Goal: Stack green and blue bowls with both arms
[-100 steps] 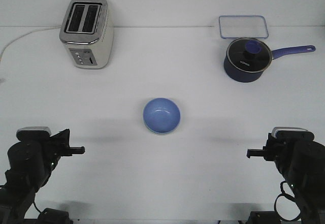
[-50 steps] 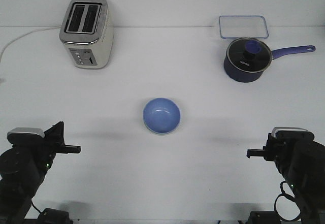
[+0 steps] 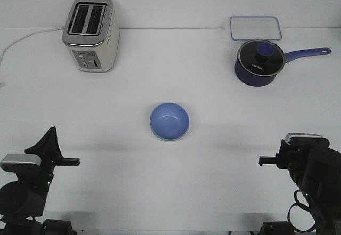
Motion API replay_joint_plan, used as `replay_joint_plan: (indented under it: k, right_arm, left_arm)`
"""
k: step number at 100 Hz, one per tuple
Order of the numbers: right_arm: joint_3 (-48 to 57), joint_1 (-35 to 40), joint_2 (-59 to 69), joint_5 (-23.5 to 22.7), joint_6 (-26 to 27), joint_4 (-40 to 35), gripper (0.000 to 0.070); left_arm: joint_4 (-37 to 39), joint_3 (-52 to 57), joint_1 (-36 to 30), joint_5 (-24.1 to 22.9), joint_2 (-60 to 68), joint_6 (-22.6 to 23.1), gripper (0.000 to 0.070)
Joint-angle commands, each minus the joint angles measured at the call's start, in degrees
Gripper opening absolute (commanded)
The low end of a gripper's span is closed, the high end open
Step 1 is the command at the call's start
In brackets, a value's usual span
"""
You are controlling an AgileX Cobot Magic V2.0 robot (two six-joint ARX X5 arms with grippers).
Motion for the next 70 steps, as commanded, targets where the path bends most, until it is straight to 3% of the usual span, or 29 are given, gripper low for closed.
replay_joint_plan:
  k: [1,29,70]
  right_arm:
    - [0.4,0.0,0.2,0.0,-0.4,0.7,0.0]
    - [0.4,0.0,0.2,0.0,-0.4,0.7,0.0]
    - [0.4,0.0,0.2,0.0,-0.4,1.0,0.0]
  left_arm:
    - [2.0,-3.3,0.6,-0.3,-3.1,0.6,0.0011]
    - [7.0,-18.6,1.8,-0.3,-16.4,0.6,0.0012]
    - [19.9,-30.1,1.8,0.0,-16.3,0.0,0.0012]
